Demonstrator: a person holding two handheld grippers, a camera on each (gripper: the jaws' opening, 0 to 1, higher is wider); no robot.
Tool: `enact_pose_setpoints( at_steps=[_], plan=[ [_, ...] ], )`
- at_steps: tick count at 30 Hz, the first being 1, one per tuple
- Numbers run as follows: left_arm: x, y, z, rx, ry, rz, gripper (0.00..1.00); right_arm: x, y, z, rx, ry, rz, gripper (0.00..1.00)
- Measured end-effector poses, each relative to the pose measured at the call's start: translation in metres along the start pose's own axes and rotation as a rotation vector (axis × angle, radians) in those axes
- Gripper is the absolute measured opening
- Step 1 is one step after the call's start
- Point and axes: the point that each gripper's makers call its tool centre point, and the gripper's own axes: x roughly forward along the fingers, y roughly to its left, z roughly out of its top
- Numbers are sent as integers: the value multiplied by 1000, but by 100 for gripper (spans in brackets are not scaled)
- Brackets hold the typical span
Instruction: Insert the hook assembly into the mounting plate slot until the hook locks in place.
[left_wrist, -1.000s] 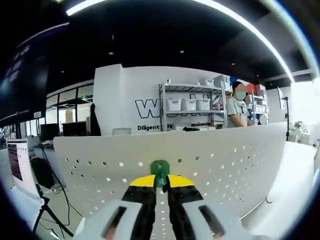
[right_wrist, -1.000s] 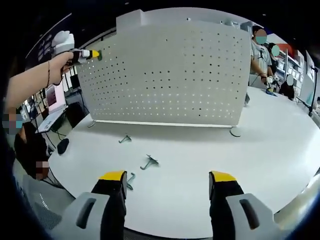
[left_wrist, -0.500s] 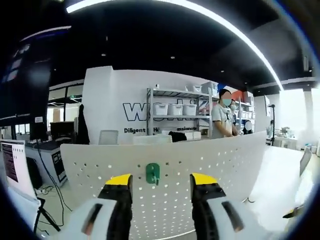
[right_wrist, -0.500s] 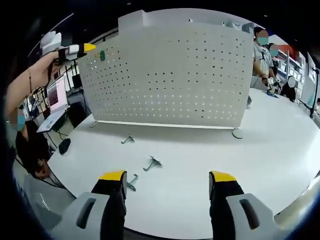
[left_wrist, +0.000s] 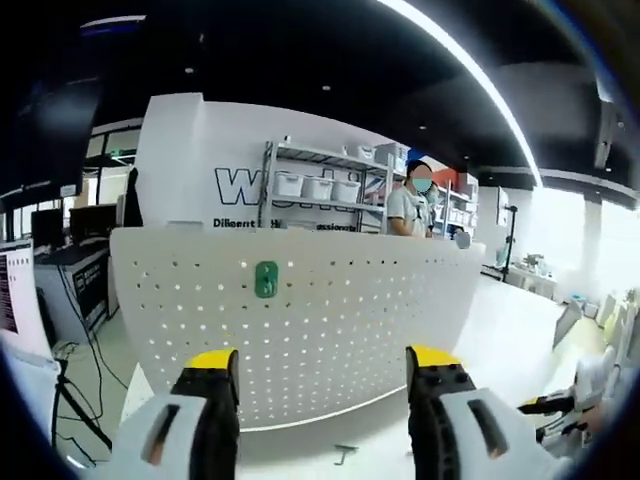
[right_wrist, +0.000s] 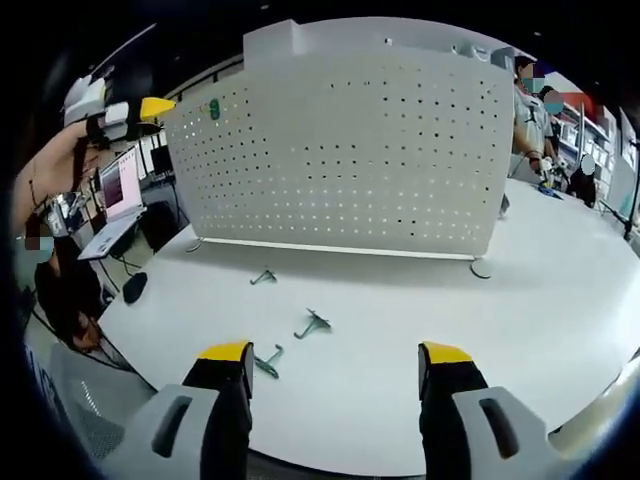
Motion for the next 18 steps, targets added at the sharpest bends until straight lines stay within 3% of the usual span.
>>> enact_pose_setpoints(
  at_steps=[6,12,18],
  plan=[
    [-17,-19,-32,-63,62,-53,75,0,6,0,-5,2,12,64],
    [-33,-32,-53,-113,99,-82,79,0,9,0,-13,-1,17,64],
    [-46,-33,-73,-149,143,-80,81,-1,13,-2,-20,3,24,64]
  ],
)
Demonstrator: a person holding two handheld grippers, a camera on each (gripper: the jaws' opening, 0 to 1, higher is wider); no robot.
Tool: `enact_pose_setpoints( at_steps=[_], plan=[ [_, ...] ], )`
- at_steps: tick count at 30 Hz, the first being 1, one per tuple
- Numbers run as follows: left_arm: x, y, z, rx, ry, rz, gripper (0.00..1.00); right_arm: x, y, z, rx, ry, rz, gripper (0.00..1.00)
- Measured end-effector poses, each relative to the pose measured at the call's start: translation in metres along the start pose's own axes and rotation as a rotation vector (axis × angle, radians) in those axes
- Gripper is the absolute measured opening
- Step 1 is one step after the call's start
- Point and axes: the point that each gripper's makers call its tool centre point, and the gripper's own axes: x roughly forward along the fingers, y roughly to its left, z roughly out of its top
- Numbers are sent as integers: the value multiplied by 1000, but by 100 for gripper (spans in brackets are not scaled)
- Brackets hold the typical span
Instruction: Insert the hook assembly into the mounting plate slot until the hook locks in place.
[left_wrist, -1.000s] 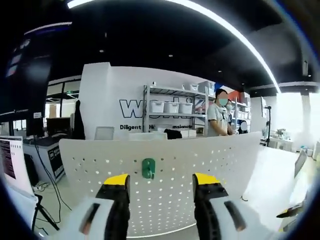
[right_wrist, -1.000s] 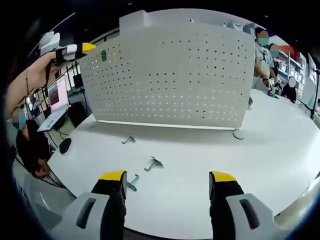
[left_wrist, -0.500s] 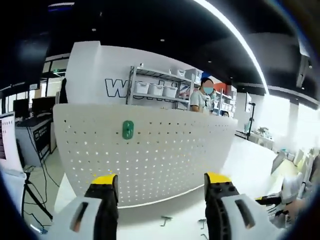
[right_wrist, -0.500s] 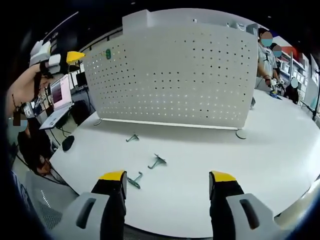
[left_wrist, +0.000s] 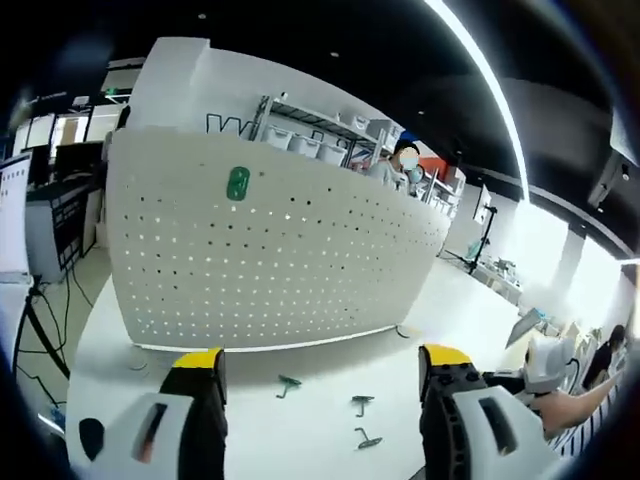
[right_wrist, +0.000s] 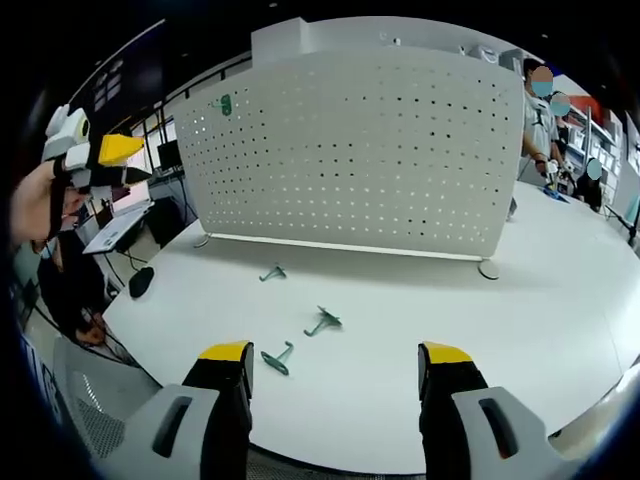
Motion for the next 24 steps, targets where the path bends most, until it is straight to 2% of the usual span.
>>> enact_pose_setpoints(
  at_steps=[5,10,24],
  plan=[
    [-6,1,-5,-17,11,3,83,0,3,-1,-8,-7,15,62],
    [-6,-1,-16,-48,30,-8,85,1,6,-2,-11,-1,18,64],
    [-9,-12,-56,-114,103,-28,91,6,20,-6,14,8,73,64]
  ],
)
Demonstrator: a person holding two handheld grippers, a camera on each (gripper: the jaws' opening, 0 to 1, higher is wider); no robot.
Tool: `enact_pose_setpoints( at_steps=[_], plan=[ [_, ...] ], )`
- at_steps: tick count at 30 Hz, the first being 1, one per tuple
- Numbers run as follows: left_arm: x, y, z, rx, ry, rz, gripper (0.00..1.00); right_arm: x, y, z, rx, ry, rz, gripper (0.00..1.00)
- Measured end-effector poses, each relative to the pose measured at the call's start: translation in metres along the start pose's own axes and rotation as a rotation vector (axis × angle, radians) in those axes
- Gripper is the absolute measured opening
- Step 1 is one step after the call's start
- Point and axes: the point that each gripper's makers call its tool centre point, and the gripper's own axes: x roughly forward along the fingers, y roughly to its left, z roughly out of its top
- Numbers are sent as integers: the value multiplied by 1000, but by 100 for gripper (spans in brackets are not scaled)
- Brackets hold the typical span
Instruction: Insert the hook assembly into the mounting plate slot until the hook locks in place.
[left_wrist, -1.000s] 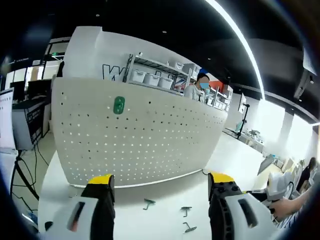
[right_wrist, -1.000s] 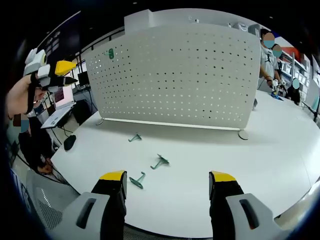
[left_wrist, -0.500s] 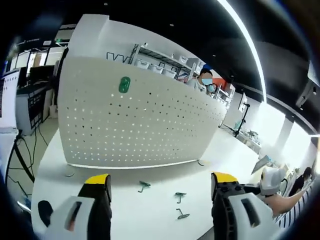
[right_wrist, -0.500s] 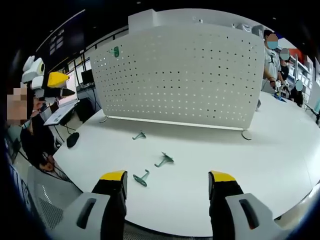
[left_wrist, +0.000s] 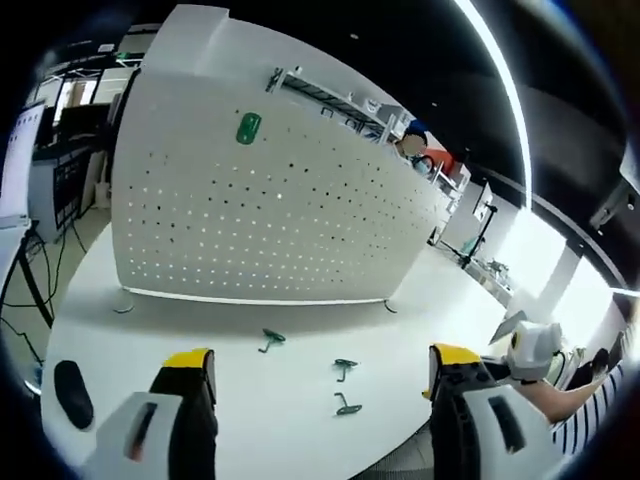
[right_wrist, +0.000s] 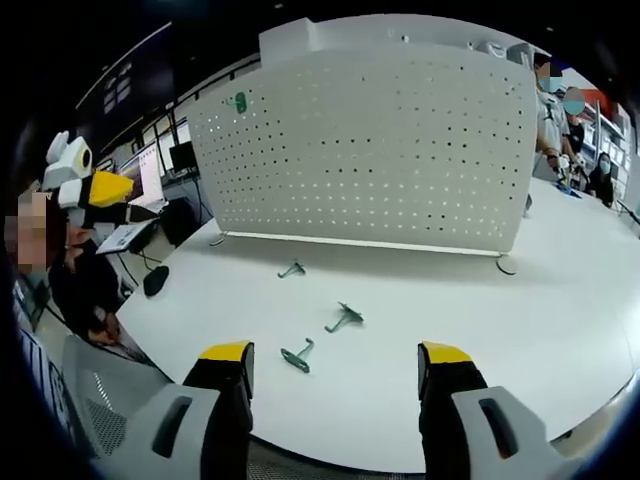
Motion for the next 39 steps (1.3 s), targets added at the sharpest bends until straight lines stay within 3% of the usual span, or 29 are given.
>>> enact_pose_setpoints(
  at_steps=[6,12,24,39],
  plan=[
    [-3,4,-12,0,24,14,91,3,5,-1,-10,12,15,64],
    [-8,17,-34,-20,66,41,92,6,10,-4,-14,27,34,61],
    [-6,30,-54,-74,101,68,93,22,23,-12,-50,92,130,44],
    [-4,41,-56,-110,107,91,90,73,40,6,-144,118,212,38]
  ],
)
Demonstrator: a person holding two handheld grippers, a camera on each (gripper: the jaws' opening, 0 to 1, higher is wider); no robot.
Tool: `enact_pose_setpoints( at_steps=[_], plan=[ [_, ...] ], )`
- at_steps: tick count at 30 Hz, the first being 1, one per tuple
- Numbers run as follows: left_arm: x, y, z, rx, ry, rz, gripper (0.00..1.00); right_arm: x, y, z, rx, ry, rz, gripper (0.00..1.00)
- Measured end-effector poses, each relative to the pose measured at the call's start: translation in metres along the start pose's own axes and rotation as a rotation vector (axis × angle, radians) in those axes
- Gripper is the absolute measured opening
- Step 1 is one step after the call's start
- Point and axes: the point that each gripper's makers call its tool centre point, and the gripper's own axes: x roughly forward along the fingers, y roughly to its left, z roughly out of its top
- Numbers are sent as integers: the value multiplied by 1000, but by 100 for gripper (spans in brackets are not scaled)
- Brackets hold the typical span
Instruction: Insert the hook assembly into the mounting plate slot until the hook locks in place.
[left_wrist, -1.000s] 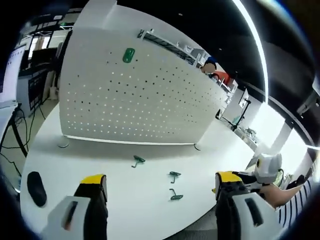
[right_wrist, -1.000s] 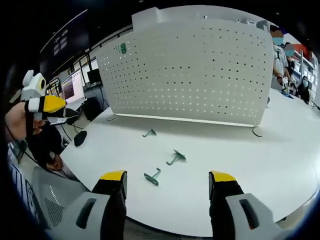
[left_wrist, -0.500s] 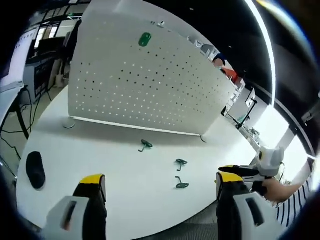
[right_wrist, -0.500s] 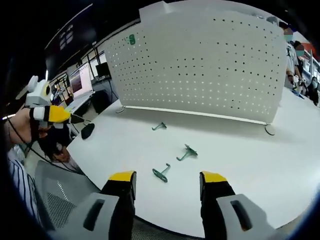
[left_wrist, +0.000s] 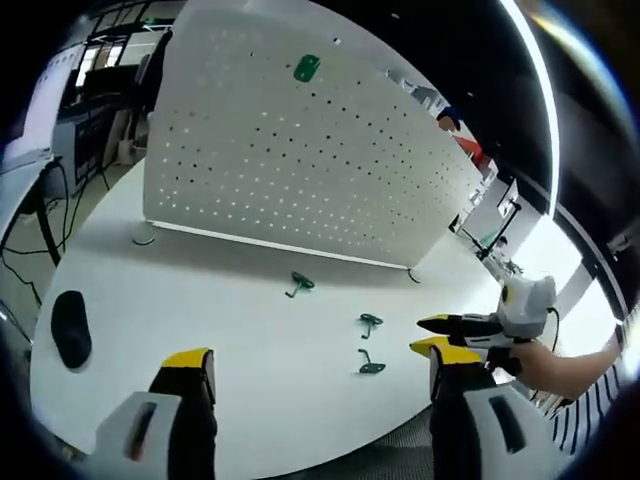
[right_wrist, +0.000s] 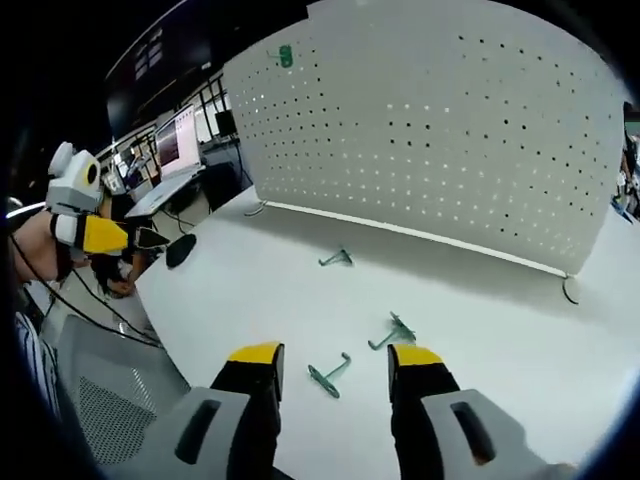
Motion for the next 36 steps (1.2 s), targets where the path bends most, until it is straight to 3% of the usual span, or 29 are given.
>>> enact_pose_setpoints(
  at_steps=[14,26,29,36],
  plan=[
    [-1,14,-3,-44,11,12,85,66,3,30,-167,12,41,33],
    [-3,25,-1,-63,14,29,83,115,-4,40,-221,44,23,25],
    [-2,26,-1,-65,16,32,83,125,-6,41,-184,51,21,25],
    [1,28,-4,-73,30,28,83,137,-10,40,-185,62,7,22]
  ],
)
